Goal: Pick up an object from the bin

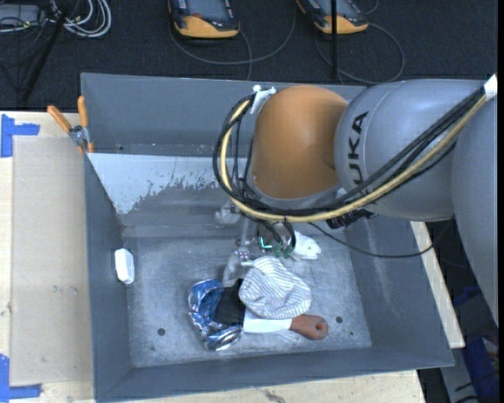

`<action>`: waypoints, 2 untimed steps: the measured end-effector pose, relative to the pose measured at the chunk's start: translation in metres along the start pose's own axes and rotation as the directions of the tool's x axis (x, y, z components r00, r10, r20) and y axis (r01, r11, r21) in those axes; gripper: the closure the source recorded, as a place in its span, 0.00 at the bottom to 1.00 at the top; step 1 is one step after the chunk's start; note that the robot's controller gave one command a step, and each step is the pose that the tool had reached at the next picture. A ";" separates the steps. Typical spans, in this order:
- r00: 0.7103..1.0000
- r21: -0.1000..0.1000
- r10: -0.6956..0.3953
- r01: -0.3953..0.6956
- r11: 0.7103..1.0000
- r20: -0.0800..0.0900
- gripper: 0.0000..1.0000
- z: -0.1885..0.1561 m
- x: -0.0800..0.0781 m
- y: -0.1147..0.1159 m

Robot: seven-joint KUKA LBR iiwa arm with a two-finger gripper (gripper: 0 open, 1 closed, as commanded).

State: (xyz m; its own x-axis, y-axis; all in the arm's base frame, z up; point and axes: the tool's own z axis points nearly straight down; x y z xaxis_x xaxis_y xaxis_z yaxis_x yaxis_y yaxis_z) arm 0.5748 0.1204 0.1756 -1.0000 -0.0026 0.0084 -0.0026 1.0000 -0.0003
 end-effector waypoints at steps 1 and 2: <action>1.000 -0.001 0.003 -0.003 1.000 0.007 0.00 -0.004 -0.002 -0.001; 0.992 0.001 -0.124 0.124 0.992 0.016 0.00 0.024 0.000 0.011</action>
Offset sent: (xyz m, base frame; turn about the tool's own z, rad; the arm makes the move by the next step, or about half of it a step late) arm -0.0119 0.0427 -0.1056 -0.4360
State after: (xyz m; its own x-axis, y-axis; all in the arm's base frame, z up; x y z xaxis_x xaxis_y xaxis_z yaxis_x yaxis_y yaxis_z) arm 0.5750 0.1311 0.1515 -0.9920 -0.1264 -0.0071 -0.1264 0.9920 -0.0007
